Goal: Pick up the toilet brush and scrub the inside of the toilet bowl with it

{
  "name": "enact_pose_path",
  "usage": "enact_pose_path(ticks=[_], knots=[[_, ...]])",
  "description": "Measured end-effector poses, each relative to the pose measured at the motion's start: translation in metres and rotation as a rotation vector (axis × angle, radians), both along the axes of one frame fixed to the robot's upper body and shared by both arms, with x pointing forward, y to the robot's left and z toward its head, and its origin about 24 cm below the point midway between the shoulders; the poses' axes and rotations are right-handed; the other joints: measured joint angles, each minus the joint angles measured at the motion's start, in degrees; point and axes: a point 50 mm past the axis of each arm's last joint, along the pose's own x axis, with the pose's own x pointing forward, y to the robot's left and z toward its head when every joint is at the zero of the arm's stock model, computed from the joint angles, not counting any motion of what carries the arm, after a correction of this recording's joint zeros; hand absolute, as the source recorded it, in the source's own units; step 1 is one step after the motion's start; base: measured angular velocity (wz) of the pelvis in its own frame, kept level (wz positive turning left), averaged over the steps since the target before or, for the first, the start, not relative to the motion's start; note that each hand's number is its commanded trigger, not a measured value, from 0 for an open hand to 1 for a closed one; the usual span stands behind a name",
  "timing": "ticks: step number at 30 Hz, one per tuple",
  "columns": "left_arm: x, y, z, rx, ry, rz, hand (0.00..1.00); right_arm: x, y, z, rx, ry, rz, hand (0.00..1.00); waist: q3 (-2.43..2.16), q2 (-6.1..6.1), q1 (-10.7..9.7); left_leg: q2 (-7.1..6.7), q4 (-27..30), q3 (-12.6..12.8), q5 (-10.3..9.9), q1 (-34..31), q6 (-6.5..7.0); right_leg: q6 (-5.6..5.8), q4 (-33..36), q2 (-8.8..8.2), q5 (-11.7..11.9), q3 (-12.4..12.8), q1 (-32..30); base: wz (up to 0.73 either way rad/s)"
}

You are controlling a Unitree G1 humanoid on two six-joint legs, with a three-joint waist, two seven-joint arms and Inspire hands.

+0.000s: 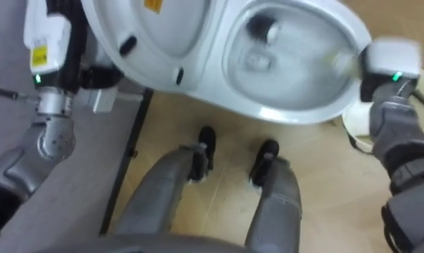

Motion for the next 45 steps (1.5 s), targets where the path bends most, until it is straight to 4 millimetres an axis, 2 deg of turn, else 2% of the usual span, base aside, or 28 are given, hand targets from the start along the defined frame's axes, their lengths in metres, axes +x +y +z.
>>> enact_pose_path(ticks=[2, 6, 9, 10, 12, 15, 17, 20, 25, 27, 30, 33, 34, 35, 38, 41, 43, 45], knots=[[0.002, 0.001, 0.001, 0.030, -0.005, 0.027, 0.00, 0.002, 0.001, 0.003, -0.034, -0.012, 0.021, 1.00, 0.06, -0.75, -0.6, -0.03, 0.3, 0.0, 0.1, 0.1, 0.10, -0.14, 0.0, -0.01, 0.1, -0.2, 0.2, -0.02], [0.002, -0.001, -0.004, 0.018, 0.022, 0.051, 0.00, 0.009, 0.017, 0.002, -0.098, -0.006, 0.106, 1.00, 0.10, -0.82, -0.1, 0.19, 0.4, 1.1, 0.2, 1.0, 0.32, 0.08, -0.3, 0.42, 0.8, 1.0, 0.6, -0.17], [0.001, -0.003, -0.008, 0.012, 0.041, 0.054, 0.00, 0.011, 0.048, -0.006, -0.134, -0.017, 0.225, 1.00, -0.01, 0.29, 0.5, 0.76, 0.1, 0.9, 0.1, 1.4, 0.28, -0.06, -1.6, 1.23, 1.5, 0.5, 1.6, -0.05], [-0.001, -0.004, -0.011, 0.014, 0.052, 0.053, 0.00, 0.009, 0.063, -0.013, -0.137, -0.011, 0.273, 1.00, -0.11, 1.16, 0.7, 1.33, -0.1, 0.6, 0.1, 1.5, 0.20, -0.16, -2.8, 1.82, 1.9, -0.2, 2.4, 0.00], [-0.005, -0.005, -0.014, 0.021, 0.066, 0.052, 0.00, -0.005, 0.073, -0.024, -0.142, 0.011, 0.281, 1.00, -0.44, 2.49, 1.1, 1.82, -0.7, -0.1, 0.0, 1.6, -0.01, -0.23, -4.6, 2.85, 2.6, -0.8, 3.3, -0.04], [-0.011, -0.002, -0.019, 0.027, 0.078, 0.064, 0.00, -0.016, 0.083, -0.028, -0.141, 0.023, 0.307, 1.00, -0.50, 3.84, 1.8, 2.62, -1.2, -0.1, -0.2, 1.7, -0.31, -0.42, -6.5, 4.34, 3.6, -0.8, 3.8, -0.21], [-0.018, -0.002, -0.026, 0.012, 0.099, 0.073, 0.00, -0.029, 0.090, -0.036, -0.109, 0.066, 0.310, 1.00, -0.96, 4.81, 1.8, 3.20, -1.9, 0.0, -0.2, 2.2, -0.55, -0.65, -8.0, 4.77, 3.9, -1.0, 4.5, -0.07], [-0.024, 0.000, -0.031, -0.006, 0.102, 0.098, 0.00, -0.038, 0.097, -0.040, -0.078, 0.111, 0.320, 1.00, -1.06, 4.97, 1.8, 3.45, -2.9, 0.0, 0.0, 3.1, -1.05, -0.86, -9.0, 5.48, 4.1, -0.6, 5.2, -0.06], [-0.028, 0.004, -0.035, -0.002, 0.099, 0.118, 0.00, -0.039, 0.102, -0.039, -0.063, 0.153, 0.326, 1.00, -1.01, 4.89, 1.7, 3.98, -2.9, 0.1, 0.1, 3.5, -1.33, -1.16, -9.4, 5.87, 4.1, -0.7, 5.8, -0.01], [-0.028, 0.006, -0.035, -0.006, 0.094, 0.117, 0.00, -0.038, 0.100, -0.038, -0.067, 0.171, 0.324, 1.00, -0.96, 4.82, 1.4, 4.00, -2.7, 0.1, 0.2, 3.3, -1.33, -1.27, -9.3, 5.84, 3.9, -0.8, 5.8, 0.02], [-0.027, 0.008, -0.033, -0.015, 0.100, 0.104, 0.00, -0.035, 0.084, -0.042, -0.118, 0.236, 0.328, 1.00, -0.83, 4.60, 1.5, 3.94, -1.8, 0.1, 0.1, 3.0, -1.33, -1.25, -9.1, 5.52, 3.6, -0.8, 5.7, 0.00], [-0.020, 0.006, -0.029, -0.009, 0.100, 0.072, 0.00, -0.024, 0.057, -0.042, -0.192, 0.327, 0.313, 1.00, -0.73, 4.45, 1.9, 3.40, -1.4, -0.5, 0.2, 2.3, -1.31, -1.19, -7.9, 4.82, 3.3, -1.4, 4.9, 0.14], [-0.013, 0.003, -0.023, 0.002, 0.081, 0.045, 0.00, -0.020, 0.042, -0.040, -0.216, 0.362, 0.275, 1.00, -0.48, 4.08, 2.1, 2.88, -1.3, -0.8, 0.2, 1.6, -1.29, -1.19, -6.4, 4.06, 2.8, -1.5, 3.8, 0.31], [-0.009, 0.001, -0.017, 0.008, 0.058, 0.025, 0.00, -0.015, 0.030, -0.035, -0.195, 0.354, 0.218, 1.00, -0.07, 3.47, 2.4, 2.21, -0.9, -0.8, 0.3, 0.9, -1.15, -1.25, -4.6, 3.11, 2.2, -1.6, 2.5, 0.29], [-0.004, -0.001, -0.010, 0.004, 0.033, 0.008, 0.00, -0.002, 0.013, -0.017, -0.184, 0.290, 0.131, 1.00, 0.32, 2.85, 2.3, 1.30, 0.1, -0.4, 0.5, -0.8, -0.81, -1.18, -1.9, 1.64, 1.4, -1.1, 0.1, 0.14], [-0.003, -0.001, -0.009, 0.009, 0.037, 0.015, 0.00, 0.009, 0.003, 0.004, -0.165, 0.163, 0.071, 1.00, 0.59, 2.42, 1.4, 0.81, 0.5, -0.1, 0.7, -1.0, -0.53, -0.95, -0.4, 0.67, 1.0, -0.7, -0.5, 0.08], [-0.002, -0.002, -0.009, 0.019, 0.043, 0.018, 0.00, 0.013, -0.001, 0.013, -0.179, 0.108, 0.055, 1.00, 0.59, 2.28, 0.8, 0.16, 0.7, 0.0, 0.8, -0.9, -0.32, -0.83, 0.3, 0.12, 0.6, -0.6, -0.7, 0.09], [-0.002, -0.002, -0.007, 0.017, 0.041, 0.022, 0.00, 0.013, -0.003, 0.015, -0.194, 0.096, 0.058, 1.00, 0.61, 2.20, 0.5, -0.03, 0.7, 0.0, 0.9, -0.9, -0.20, -0.76, 0.9, -0.29, 0.3, -0.7, -0.8, 0.09]])
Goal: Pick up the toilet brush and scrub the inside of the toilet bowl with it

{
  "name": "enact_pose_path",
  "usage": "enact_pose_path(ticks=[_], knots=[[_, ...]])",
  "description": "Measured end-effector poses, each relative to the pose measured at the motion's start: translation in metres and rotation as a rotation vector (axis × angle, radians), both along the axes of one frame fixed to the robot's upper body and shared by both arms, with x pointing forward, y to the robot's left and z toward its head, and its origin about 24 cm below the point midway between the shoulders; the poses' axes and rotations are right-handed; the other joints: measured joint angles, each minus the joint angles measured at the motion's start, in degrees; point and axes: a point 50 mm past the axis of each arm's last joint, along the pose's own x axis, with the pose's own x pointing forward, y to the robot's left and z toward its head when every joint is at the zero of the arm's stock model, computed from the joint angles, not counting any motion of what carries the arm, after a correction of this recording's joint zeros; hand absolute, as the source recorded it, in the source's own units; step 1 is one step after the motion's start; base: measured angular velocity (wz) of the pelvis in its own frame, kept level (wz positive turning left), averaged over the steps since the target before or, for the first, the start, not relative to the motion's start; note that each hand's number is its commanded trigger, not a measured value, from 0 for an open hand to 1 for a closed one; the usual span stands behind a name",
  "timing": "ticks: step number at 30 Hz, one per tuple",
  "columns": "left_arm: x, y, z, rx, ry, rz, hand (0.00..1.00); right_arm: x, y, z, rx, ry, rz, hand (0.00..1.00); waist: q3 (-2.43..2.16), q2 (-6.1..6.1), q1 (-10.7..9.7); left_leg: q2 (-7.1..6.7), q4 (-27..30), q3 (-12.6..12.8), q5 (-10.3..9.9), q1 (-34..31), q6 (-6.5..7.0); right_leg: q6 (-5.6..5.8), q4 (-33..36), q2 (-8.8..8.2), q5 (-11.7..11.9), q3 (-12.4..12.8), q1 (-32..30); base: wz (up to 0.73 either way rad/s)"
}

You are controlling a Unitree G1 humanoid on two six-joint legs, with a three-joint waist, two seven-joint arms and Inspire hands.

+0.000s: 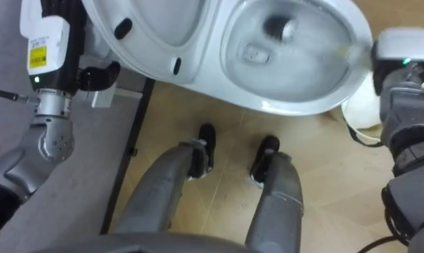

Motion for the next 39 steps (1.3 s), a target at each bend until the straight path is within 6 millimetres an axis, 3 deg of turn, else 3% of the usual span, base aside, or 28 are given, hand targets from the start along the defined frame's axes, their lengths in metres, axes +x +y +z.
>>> enact_pose_path(ticks=[6, 9, 12, 14, 17, 27, 29, 31, 32, 35, 39], knots=[[0.001, -0.004, -0.001, -0.007, 0.023, 0.013, 0.00, -0.011, 0.006, -0.020, 0.013, 0.043, -0.011, 1.00, -0.10, 0.09, 0.9, 0.10, -0.2, 0.4, 0.0, 0.8, 0.03, 0.01, -0.5, 0.35, 0.2, 0.3, 0.5, -0.05], [0.000, -0.010, -0.007, -0.012, 0.052, 0.002, 0.00, -0.028, 0.014, -0.047, 0.001, 0.139, -0.005, 1.00, -0.67, 1.51, 1.7, 0.38, -0.6, -0.7, 0.0, 1.7, 0.02, 0.11, -2.3, 0.99, 0.4, -0.8, 2.7, 0.08], [-0.001, -0.019, -0.014, -0.013, 0.086, -0.016, 0.00, -0.046, 0.023, -0.071, -0.030, 0.249, 0.030, 1.00, -1.05, 4.01, 2.4, 0.48, -1.1, -0.9, 0.0, 2.4, 0.04, 0.62, -4.0, 1.27, 0.7, -1.8, 4.5, 0.12], [-0.004, -0.024, -0.020, -0.024, 0.100, -0.020, 0.00, -0.049, 0.038, -0.083, 0.001, 0.263, 0.033, 1.00, -1.55, 5.55, 3.0, 0.33, -1.6, -0.8, 0.0, 2.6, 0.06, 1.01, -4.8, 1.66, 1.1, -1.6, 4.8, -0.02], [-0.007, -0.026, -0.026, -0.031, 0.119, -0.014, 0.00, -0.051, 0.041, -0.086, -0.008, 0.262, 0.013, 1.00, -1.79, 6.02, 3.1, 0.23, -2.4, -0.6, 0.0, 3.6, 0.06, 1.10, -5.4, 1.69, 1.1, -1.4, 5.6, -0.04], [-0.008, -0.027, -0.028, -0.061, 0.108, -0.010, 0.00, -0.044, 0.045, -0.080, -0.037, 0.263, 0.059, 1.00, -1.53, 5.68, 4.8, 1.50, -3.5, 0.0, 0.0, 4.4, 0.03, 0.55, -7.3, 2.72, 1.6, -1.4, 6.3, -0.04], [-0.007, -0.027, -0.027, -0.069, 0.104, -0.014, 0.00, -0.043, 0.041, -0.077, -0.047, 0.257, 0.057, 1.00, -1.09, 5.04, 5.2, 1.59, -3.5, 0.1, 0.0, 4.3, 0.02, 0.46, -7.2, 2.77, 1.5, -1.4, 6.3, 0.00], [-0.006, -0.026, -0.026, -0.063, 0.100, -0.021, 0.00, -0.039, 0.037, -0.072, -0.046, 0.245, 0.053, 1.00, -0.93, 4.81, 5.6, 1.63, -3.5, 0.2, 0.0, 4.2, 0.02, 0.45, -7.2, 2.82, 1.5, -1.2, 6.0, -0.06], [-0.005, -0.025, -0.023, -0.058, 0.090, -0.030, 0.00, -0.035, 0.034, -0.068, -0.028, 0.221, 0.040, 1.00, -0.50, 4.15, 5.7, 1.65, -3.5, 0.5, 0.0, 4.1, 0.01, 0.41, -6.9, 2.82, 1.6, -0.7, 5.5, -0.10], [-0.003, -0.024, -0.012, -0.076, 0.038, -0.041, 0.00, -0.024, 0.028, -0.053, 0.062, 0.130, -0.010, 1.00, -0.08, 2.66, 5.6, 1.30, -2.9, 0.7, 0.0, 2.1, -0.03, 0.19, -4.8, 2.12, 1.2, -0.3, 2.7, 0.02], [-0.002, -0.019, -0.003, -0.066, -0.007, -0.036, 0.00, -0.013, 0.023, -0.039, 0.213, 0.003, -0.085, 1.00, 0.08, 1.46, 4.4, 1.05, -1.6, 0.8, 0.0, 0.3, -0.02, 0.10, -2.9, 1.61, 1.0, 0.1, 0.8, 0.04]])
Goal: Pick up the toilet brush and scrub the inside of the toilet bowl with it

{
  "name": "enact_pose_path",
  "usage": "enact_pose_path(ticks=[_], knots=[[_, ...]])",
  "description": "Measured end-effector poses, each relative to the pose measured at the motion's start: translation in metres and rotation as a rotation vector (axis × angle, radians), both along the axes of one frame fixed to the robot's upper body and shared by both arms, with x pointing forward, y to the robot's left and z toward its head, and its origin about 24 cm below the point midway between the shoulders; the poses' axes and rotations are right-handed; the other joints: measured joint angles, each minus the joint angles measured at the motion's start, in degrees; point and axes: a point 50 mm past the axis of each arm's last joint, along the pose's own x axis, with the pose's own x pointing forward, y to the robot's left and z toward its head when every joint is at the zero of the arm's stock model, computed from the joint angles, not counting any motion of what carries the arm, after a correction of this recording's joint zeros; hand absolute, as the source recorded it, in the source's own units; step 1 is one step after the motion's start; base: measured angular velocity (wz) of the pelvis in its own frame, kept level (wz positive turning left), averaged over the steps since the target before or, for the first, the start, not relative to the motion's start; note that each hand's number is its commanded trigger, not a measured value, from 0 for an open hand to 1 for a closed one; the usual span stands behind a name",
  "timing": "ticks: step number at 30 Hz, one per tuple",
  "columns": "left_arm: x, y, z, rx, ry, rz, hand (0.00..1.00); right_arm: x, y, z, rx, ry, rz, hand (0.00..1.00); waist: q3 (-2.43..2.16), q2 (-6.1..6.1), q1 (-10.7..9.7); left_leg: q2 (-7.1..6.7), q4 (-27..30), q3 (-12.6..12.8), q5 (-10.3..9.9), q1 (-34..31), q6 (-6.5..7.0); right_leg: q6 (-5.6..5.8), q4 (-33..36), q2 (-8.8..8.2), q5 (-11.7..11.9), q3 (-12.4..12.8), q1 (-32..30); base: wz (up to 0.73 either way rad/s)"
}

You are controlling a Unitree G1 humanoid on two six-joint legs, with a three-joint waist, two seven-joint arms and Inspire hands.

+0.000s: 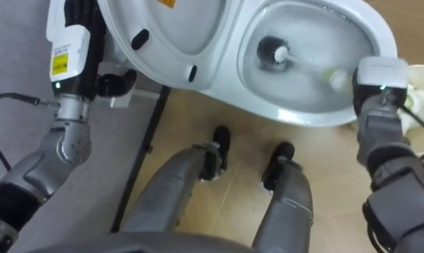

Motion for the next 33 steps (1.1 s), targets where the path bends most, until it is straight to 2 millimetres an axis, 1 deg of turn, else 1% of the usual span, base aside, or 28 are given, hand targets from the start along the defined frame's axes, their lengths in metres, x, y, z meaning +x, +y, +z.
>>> enact_pose_path(ticks=[2, 4, 5, 7, 9, 11, 12, 13, 14, 15, 16, 17, 20, 22, 23, 26, 30, 31, 32, 33], knots=[[0.001, 0.002, 0.003, 0.000, -0.012, 0.020, 0.00, 0.001, -0.005, 0.006, 0.064, -0.088, -0.064, 1.00, -0.07, -1.30, -1.0, -0.38, 0.4, 0.1, 0.0, -0.2, 0.08, 0.00, 1.0, -0.45, -0.2, 0.4, -0.7, 0.00], [0.001, 0.006, 0.003, 0.008, -0.014, 0.039, 0.00, 0.002, -0.003, 0.006, 0.088, -0.113, -0.079, 1.00, -0.07, -1.55, -2.0, -0.41, 1.0, 0.0, 0.1, -0.3, 0.17, 0.07, 1.4, -0.58, -0.2, 0.4, -0.6, 0.03], [0.001, 0.007, 0.003, 0.016, -0.011, 0.050, 0.00, 0.002, -0.002, 0.005, 0.098, -0.117, -0.079, 1.00, -0.08, -1.54, -2.9, -0.71, 1.2, -0.1, 0.2, -0.4, 0.35, 0.03, 1.9, -1.11, -0.4, 0.1, -0.6, 0.08], [0.003, 0.007, 0.004, 0.040, -0.005, 0.057, 0.00, 0.003, 0.000, 0.005, 0.103, -0.117, -0.073, 1.00, -0.16, -1.41, -3.6, -0.98, 1.4, -0.1, 0.4, -0.6, 0.60, 0.17, 2.4, -1.42, -0.5, 0.2, -0.9, 0.07], [0.005, 0.006, 0.004, 0.059, 0.008, 0.058, 0.00, 0.003, 0.002, 0.003, 0.100, -0.110, -0.066, 1.00, -0.22, -1.26, -3.5, -1.00, 2.1, -0.1, 0.4, -0.9, 0.65, 0.24, 2.8, -1.57, -0.4, 0.2, -1.0, 0.00], [0.007, 0.002, 0.001, 0.047, 0.031, 0.065, 0.00, 0.003, 0.012, -0.004, 0.116, -0.093, -0.065, 1.00, -0.35, -0.82, -3.3, -0.91, 2.0, -0.1, 0.4, -0.2, 0.74, 0.17, 2.4, -1.47, 0.0, -0.1, -0.2, -0.02], [0.007, 0.001, -0.001, 0.043, 0.039, 0.065, 0.00, 0.003, 0.015, -0.007, 0.123, -0.086, -0.062, 1.00, -0.37, -0.43, -3.2, -0.81, 2.0, -0.2, 0.4, 0.0, 0.77, 0.22, 2.1, -1.30, 0.2, -0.2, 0.2, -0.05], [0.005, -0.001, -0.005, 0.040, 0.061, 0.063, 0.00, 0.002, 0.021, -0.012, 0.132, -0.065, -0.057, 1.00, -0.62, 0.60, -2.9, -0.60, 1.3, -0.3, 0.4, 0.5, 0.81, 0.33, 1.2, -0.97, 0.6, -0.6, 1.0, -0.06], [0.004, -0.004, -0.010, 0.040, 0.082, 0.057, 0.00, -0.002, 0.025, -0.019, 0.118, -0.030, -0.039, 1.00, -0.76, 1.64, -2.3, -0.52, 0.7, -0.4, 0.4, 1.2, 0.81, 0.52, 0.2, -0.58, 1.0, -0.6, 1.8, -0.07], [0.002, -0.005, -0.013, 0.044, 0.095, 0.055, 0.00, -0.004, 0.029, -0.023, 0.113, -0.007, -0.026, 1.00, -0.91, 2.22, -2.1, -0.46, 0.3, -0.4, 0.4, 1.5, 0.81, 0.67, -0.3, -0.24, 1.2, -0.7, 2.2, -0.08], [-0.002, -0.008, -0.019, 0.035, 0.118, 0.053, 0.00, -0.011, 0.036, -0.033, 0.108, 0.042, -0.004, 1.00, -1.28, 3.40, -1.8, -0.39, -0.2, -0.4, 0.4, 2.1, 0.85, 0.70, -1.2, 0.04, 1.6, -1.0, 3.0, -0.12], [-0.005, -0.011, -0.023, 0.023, 0.138, 0.054, 0.00, -0.016, 0.042, -0.041, 0.103, 0.091, 0.006, 1.00, -1.77, 4.23, -1.3, -0.23, -1.0, -0.1, 0.5, 2.6, 0.93, 0.72, -2.2, 0.35, 2.1, -0.8, 3.3, -0.16], [-0.012, -0.006, -0.030, 0.030, 0.162, 0.078, 0.00, -0.022, 0.058, -0.052, 0.121, 0.158, 0.016, 1.00, -1.96, 5.14, -1.1, 0.47, -2.1, 0.7, 0.7, 3.3, 0.71, 0.47, -4.0, 1.51, 2.8, 0.0, 3.8, -0.22], [-0.016, -0.003, -0.033, 0.028, 0.170, 0.092, 0.00, -0.021, 0.065, -0.055, 0.146, 0.181, 0.021, 1.00, -1.85, 5.51, -1.3, 1.20, -2.5, 0.3, 0.6, 4.0, 0.32, 0.14, -5.5, 2.46, 3.3, -0.3, 5.0, -0.07], [-0.018, -0.002, -0.034, 0.019, 0.175, 0.101, 0.00, -0.023, 0.068, -0.056, 0.160, 0.199, 0.023, 1.00, -1.86, 5.86, -1.6, 1.40, -3.2, -0.3, 0.8, 4.6, 0.00, 0.04, -6.7, 3.02, 3.4, -0.7, 6.0, 0.00], [-0.022, 0.001, -0.037, 0.015, 0.176, 0.110, 0.00, -0.031, 0.069, -0.063, 0.185, 0.249, 0.021, 1.00, -1.89, 6.08, -2.0, 1.67, -4.5, -1.2, 1.1, 5.6, -0.59, -0.25, -8.7, 3.75, 3.8, -1.5, 7.5, 0.08], [-0.027, 0.001, -0.039, -0.018, 0.168, 0.119, 0.00, -0.039, 0.068, -0.068, 0.196, 0.292, 0.012, 1.00, -1.73, 5.83, -2.0, 2.02, -4.7, -1.1, 1.1, 5.7, -0.75, -0.41, -9.1, 3.74, 3.6, -1.4, 7.7, 0.00], [-0.027, 0.002, -0.039, -0.033, 0.164, 0.127, 0.00, -0.038, 0.068, -0.068, 0.199, 0.297, 0.014, 1.00, -1.43, 5.32, -2.1, 2.05, -4.6, -0.9, 1.2, 5.7, -0.76, -0.46, -9.0, 3.78, 3.5, -1.2, 7.7, 0.00], [-0.027, 0.003, -0.038, -0.039, 0.159, 0.126, 0.00, -0.037, 0.066, -0.067, 0.199, 0.303, 0.018, 1.00, -1.23, 4.99, -2.4, 2.04, -4.5, -0.8, 1.2, 5.6, -0.76, -0.45, -9.0, 3.71, 3.2, -1.3, 7.6, 0.00], [-0.027, 0.003, -0.038, -0.040, 0.156, 0.124, 0.00, -0.036, 0.065, -0.066, 0.196, 0.306, 0.022, 1.00, -1.22, 4.96, -2.5, 2.05, -4.5, -0.8, 1.2, 5.5, -0.76, -0.44, -9.0, 3.71, 3.2, -1.4, 7.6, 0.09]])
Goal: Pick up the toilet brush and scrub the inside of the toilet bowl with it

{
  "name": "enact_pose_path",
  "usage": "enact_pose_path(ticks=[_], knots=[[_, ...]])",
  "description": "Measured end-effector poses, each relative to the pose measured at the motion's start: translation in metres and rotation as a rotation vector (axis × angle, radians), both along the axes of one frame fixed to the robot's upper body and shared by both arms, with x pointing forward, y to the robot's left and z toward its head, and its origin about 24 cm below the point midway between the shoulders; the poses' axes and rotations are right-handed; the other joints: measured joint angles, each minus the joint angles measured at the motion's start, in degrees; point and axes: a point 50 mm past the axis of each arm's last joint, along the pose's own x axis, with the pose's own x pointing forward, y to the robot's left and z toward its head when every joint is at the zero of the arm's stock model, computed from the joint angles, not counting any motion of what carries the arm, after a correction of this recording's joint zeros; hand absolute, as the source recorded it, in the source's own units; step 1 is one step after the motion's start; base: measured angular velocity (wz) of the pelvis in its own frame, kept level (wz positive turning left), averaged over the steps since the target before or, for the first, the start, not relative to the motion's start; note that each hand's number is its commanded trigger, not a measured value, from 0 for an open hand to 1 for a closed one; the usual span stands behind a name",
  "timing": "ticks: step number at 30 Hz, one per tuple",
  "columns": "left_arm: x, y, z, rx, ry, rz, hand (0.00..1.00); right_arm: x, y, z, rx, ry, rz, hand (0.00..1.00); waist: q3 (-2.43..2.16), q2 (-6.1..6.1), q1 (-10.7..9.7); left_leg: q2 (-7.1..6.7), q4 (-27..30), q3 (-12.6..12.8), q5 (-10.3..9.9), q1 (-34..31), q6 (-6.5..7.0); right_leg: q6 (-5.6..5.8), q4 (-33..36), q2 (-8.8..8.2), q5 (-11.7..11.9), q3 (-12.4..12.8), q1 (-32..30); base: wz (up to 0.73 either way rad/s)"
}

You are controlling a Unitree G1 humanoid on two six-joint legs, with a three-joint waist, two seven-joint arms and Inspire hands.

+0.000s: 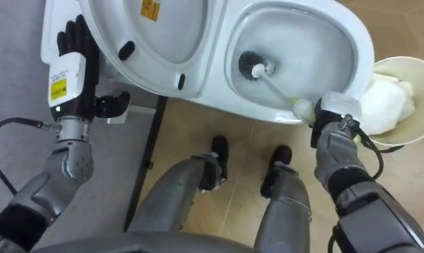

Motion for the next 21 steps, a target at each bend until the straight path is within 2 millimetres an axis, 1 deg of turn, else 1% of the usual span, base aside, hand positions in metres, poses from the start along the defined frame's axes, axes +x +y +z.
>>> enact_pose_path(ticks=[1, 2, 3, 4, 5, 6, 7, 8, 9, 10, 12, 13, 14, 15, 16, 17, 19, 21], knots=[[0.000, 0.001, 0.000, -0.003, -0.004, -0.001, 0.00, 0.001, -0.004, 0.002, -0.021, 0.005, 0.011, 1.00, 0.10, -0.26, -0.1, 0.05, 0.1, 0.1, 0.0, -0.1, 0.00, -0.01, 0.0, -0.04, 0.0, -0.2, 0.0, 0.05], [0.000, 0.001, 0.001, -0.006, -0.008, -0.005, 0.00, 0.001, -0.011, 0.005, -0.044, 0.011, 0.024, 1.00, 0.34, -0.66, 0.1, 0.06, 0.4, 0.2, 0.0, -0.1, 0.01, -0.02, 0.2, -0.14, 0.0, -0.2, 0.0, 0.00], [0.001, 0.000, 0.002, -0.007, -0.012, -0.008, 0.00, 0.000, -0.015, 0.006, -0.058, 0.018, 0.034, 1.00, 0.49, -0.86, 0.2, 0.02, 0.5, 0.2, 0.0, -0.1, 0.01, -0.01, 0.4, -0.26, -0.1, -0.2, 0.0, 0.00], [0.003, 0.000, 0.004, -0.008, -0.021, -0.015, 0.00, 0.000, -0.027, 0.012, -0.115, 0.023, 0.066, 1.00, 0.72, -1.36, 0.5, -0.10, 1.1, 0.4, 0.0, -0.3, 0.02, 0.03, 1.0, -0.60, -0.4, -0.2, -0.3, 0.00], [0.005, -0.002, 0.007, -0.014, -0.035, -0.031, 0.00, 0.001, -0.031, 0.015, -0.142, 0.023, 0.092, 1.00, 0.78, -1.86, 0.8, -0.05, 1.7, 0.5, 0.0, -0.6, 0.02, 0.05, 1.3, -0.69, -0.5, -0.2, -0.3, 0.00], [0.006, -0.002, 0.008, -0.017, -0.037, -0.038, 0.00, 0.001, -0.037, 0.018, -0.165, 0.025, 0.099, 1.00, 0.77, -2.19, 1.0, -0.05, 1.8, 0.6, 0.0, -0.6, 0.02, 0.02, 1.5, -0.77, -0.6, -0.2, -0.4, 0.06], [0.008, 0.000, 0.010, -0.013, -0.039, -0.049, 0.00, 0.004, -0.039, 0.021, -0.188, 0.027, 0.126, 1.00, 0.72, -2.81, 1.0, -0.10, 2.0, 0.5, 0.0, -0.6, 0.02, -0.03, 1.9, -0.90, -0.8, -0.3, -0.4, 0.09], [0.010, 0.001, 0.013, 0.002, -0.043, -0.065, 0.00, 0.008, -0.043, 0.026, -0.203, 0.011, 0.141, 1.00, 0.78, -3.56, 1.0, -0.22, 2.0, 0.5, 0.0, -0.6, 0.03, -0.09, 2.4, -1.08, -0.9, -0.4, -0.6, 0.11], [0.011, 0.001, 0.014, 0.009, -0.044, -0.072, 0.00, 0.010, -0.046, 0.028, -0.209, 0.002, 0.138, 1.00, 0.83, -3.90, 1.0, -0.47, 2.0, 0.3, 0.0, -0.6, 0.04, -0.09, 3.0, -1.34, -1.1, -0.4, -0.8, 0.17], [0.014, 0.000, 0.017, 0.018, -0.047, -0.090, 0.00, 0.013, -0.051, 0.033, -0.209, -0.016, 0.123, 1.00, 0.66, -3.85, 0.9, -0.85, 2.0, -0.1, 0.0, -0.6, 0.05, 0.02, 3.7, -1.67, -1.5, -0.4, -0.8, 0.23], [0.015, 0.001, 0.021, 0.033, -0.055, -0.106, 0.00, 0.017, -0.053, 0.037, -0.182, -0.056, 0.087, 1.00, 0.75, -5.20, 1.0, -1.56, 2.2, -0.1, 0.0, -0.7, 0.09, 0.06, 5.5, -2.67, -2.3, -0.4, -1.6, 0.17], [0.016, 0.001, 0.023, 0.044, -0.065, -0.108, 0.00, 0.021, -0.056, 0.042, -0.161, -0.104, 0.054, 1.00, 0.78, -6.13, 0.7, -1.82, 2.5, 0.2, 0.1, -1.0, 0.16, 0.13, 6.5, -3.17, -2.6, -0.1, -2.3, 0.04], [0.016, 0.001, 0.024, 0.056, -0.076, -0.107, 0.00, 0.028, -0.060, 0.052, -0.130, -0.178, 0.011, 1.00, 0.79, -6.67, 0.6, -2.11, 2.9, 0.5, 0.1, -1.6, 0.20, 0.24, 7.3, -3.60, -2.9, 0.2, -3.1, 0.05], [0.017, 0.002, 0.025, 0.065, -0.080, -0.106, 0.00, 0.032, -0.061, 0.058, -0.120, -0.220, -0.009, 1.00, 0.82, -6.76, 0.4, -2.20, 3.1, 0.5, 0.1, -1.8, 0.23, 0.30, 7.6, -3.75, -2.9, 0.2, -3.3, 0.06], [0.017, 0.002, 0.025, 0.084, -0.085, -0.105, 0.00, 0.039, -0.065, 0.069, -0.138, -0.278, -0.025, 1.00, 0.83, -7.18, 0.0, -2.54, 3.3, 0.6, 0.2, -2.0, 0.45, 0.46, 8.4, -4.11, -3.0, 0.6, -3.9, 0.06], [0.017, 0.003, 0.024, 0.101, -0.080, -0.102, 0.00, 0.041, -0.070, 0.075, -0.179, -0.290, -0.016, 1.00, 0.74, -7.48, -0.3, -2.92, 3.6, 0.6, 0.2, -1.9, 0.45, 0.74, 9.0, -4.33, -3.3, 1.2, -4.1, 0.04], [0.017, 0.002, 0.024, 0.109, -0.075, -0.096, 0.00, 0.042, -0.073, 0.079, -0.226, -0.305, 0.010, 1.00, 0.70, -7.81, -0.4, -3.08, 3.7, 0.7, 0.2, -1.8, 0.47, 0.85, 9.1, -4.45, -3.3, 1.5, -4.0, 0.00], [0.017, 0.003, 0.024, 0.112, -0.070, -0.086, 0.00, 0.042, -0.071, 0.079, -0.291, -0.288, 0.070, 1.00, 0.69, -7.78, -0.5, -3.05, 3.9, 0.7, 0.2, -1.8, 0.50, 0.87, 9.1, -4.46, -3.2, 1.5, -3.9, -0.06]])
